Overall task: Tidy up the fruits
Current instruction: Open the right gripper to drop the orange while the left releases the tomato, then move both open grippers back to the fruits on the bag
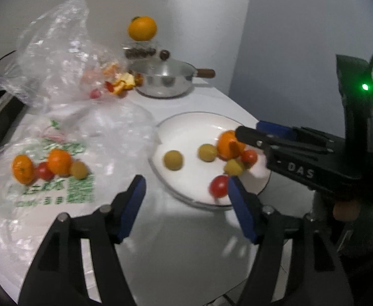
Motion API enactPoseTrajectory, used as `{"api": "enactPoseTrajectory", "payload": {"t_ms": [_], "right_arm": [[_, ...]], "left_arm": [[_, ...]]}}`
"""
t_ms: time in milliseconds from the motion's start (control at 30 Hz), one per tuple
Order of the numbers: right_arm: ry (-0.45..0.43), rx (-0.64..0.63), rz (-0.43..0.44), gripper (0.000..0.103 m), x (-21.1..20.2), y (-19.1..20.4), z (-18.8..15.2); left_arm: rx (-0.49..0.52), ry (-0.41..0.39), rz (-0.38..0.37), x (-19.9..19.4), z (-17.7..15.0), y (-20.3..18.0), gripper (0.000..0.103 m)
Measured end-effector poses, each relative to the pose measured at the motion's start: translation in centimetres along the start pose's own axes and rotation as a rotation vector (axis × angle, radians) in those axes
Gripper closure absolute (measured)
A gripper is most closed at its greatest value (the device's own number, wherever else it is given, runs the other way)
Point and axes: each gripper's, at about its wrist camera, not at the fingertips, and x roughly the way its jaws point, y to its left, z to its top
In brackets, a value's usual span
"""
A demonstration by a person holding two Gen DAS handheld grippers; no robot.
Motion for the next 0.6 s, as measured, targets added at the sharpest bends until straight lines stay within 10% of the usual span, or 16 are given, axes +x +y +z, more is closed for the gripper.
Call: {"api": "enactPoseTrajectory", "payload": {"t_ms": [600], "right_arm": [[-0.035,-0.075,0.109,0.058,-2.1,9.0,-0.8]], "left_arm": [[-0.099,-0.091,0.177,-8.1,-3.7,7.6,0.033]]}}
